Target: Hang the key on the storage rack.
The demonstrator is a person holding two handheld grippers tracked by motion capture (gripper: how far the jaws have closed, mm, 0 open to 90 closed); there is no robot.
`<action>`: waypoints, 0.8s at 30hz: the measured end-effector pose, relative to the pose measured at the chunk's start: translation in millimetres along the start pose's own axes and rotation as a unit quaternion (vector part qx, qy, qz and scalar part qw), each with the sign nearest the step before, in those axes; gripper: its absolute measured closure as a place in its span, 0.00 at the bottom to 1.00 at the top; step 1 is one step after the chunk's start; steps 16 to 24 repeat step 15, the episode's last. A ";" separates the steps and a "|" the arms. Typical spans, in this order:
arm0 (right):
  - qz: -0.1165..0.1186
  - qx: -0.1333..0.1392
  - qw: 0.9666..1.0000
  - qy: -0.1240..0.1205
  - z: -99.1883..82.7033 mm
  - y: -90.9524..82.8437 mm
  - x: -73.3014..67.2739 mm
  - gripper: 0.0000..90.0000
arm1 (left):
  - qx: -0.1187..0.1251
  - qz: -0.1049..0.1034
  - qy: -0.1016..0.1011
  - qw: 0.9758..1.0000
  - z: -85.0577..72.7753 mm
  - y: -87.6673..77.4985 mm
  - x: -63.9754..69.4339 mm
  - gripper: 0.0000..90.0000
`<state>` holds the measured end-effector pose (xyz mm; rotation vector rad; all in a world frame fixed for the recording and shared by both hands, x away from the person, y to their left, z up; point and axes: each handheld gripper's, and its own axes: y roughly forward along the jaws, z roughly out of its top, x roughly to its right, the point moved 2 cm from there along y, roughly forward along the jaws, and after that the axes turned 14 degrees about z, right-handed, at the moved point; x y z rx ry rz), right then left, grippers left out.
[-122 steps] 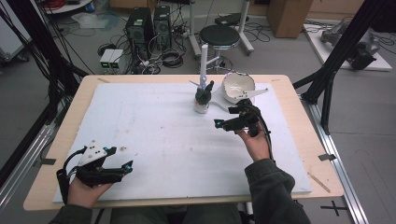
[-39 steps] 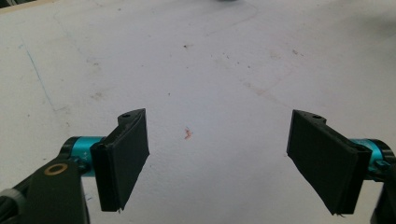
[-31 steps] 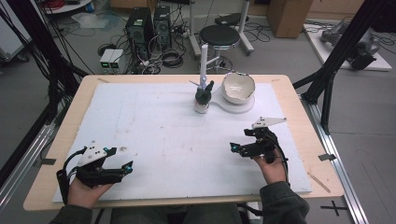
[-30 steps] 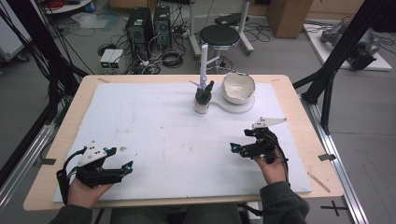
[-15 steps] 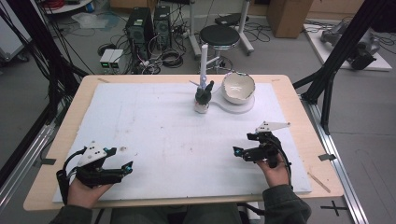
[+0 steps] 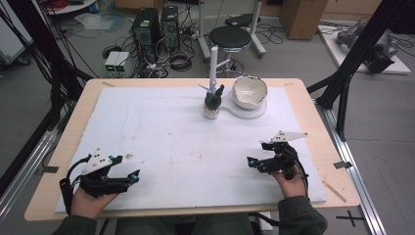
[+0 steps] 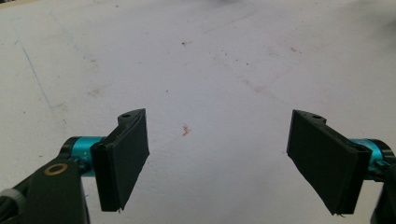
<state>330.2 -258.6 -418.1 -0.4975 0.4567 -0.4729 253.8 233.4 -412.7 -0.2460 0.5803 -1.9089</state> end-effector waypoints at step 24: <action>-0.002 0.010 1.000 -0.004 -5.6 -7.2 -2.0 0.13 | -0.006 0.000 -0.006 1.000 -2.9 1.6 -0.7 0.23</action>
